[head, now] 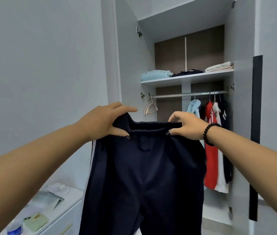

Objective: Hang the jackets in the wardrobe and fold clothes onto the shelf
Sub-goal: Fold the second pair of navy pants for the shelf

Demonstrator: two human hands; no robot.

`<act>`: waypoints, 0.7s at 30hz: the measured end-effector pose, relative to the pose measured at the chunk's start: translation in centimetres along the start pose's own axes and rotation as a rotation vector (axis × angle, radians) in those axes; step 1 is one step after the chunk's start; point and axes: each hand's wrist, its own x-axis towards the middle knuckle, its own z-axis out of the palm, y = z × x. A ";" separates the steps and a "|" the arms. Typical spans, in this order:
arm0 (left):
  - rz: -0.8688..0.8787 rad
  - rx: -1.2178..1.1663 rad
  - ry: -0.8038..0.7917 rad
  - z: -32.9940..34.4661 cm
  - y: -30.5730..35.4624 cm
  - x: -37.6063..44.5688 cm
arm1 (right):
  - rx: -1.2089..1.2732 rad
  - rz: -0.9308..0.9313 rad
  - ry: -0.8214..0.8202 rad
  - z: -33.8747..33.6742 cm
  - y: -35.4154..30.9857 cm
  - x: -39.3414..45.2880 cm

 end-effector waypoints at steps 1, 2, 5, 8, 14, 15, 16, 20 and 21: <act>0.082 0.083 0.055 0.2 0.2 0.2 | 0.005 -0.003 0.022 -0.5 0.3 -0.4; 0.156 0.138 0.111 0.5 0.5 0.6 | 0.003 -0.008 0.044 -1.0 0.4 -0.9; 0.243 0.152 0.223 1.6 0.8 1.5 | -0.021 -0.051 0.074 -2.2 0.8 -2.5; 0.260 0.098 0.272 3.1 1.2 2.4 | -0.087 -0.079 0.041 -3.3 1.4 -4.3; 0.213 0.071 0.150 5.7 2.1 5.4 | -0.291 -0.150 0.044 -4.7 3.2 -7.0; 0.189 0.067 0.117 6.1 2.2 5.8 | -0.351 -0.177 0.039 -4.7 3.4 -7.4; 0.177 0.061 0.094 6.6 2.3 6.2 | -0.419 -0.201 0.031 -4.5 3.7 -7.7; 0.185 0.007 0.064 7.2 2.1 7.3 | -0.727 -0.234 0.029 -4.2 3.6 -7.9; 0.184 0.001 0.033 7.2 1.9 7.3 | -0.755 -0.224 0.026 -4.0 3.4 -7.9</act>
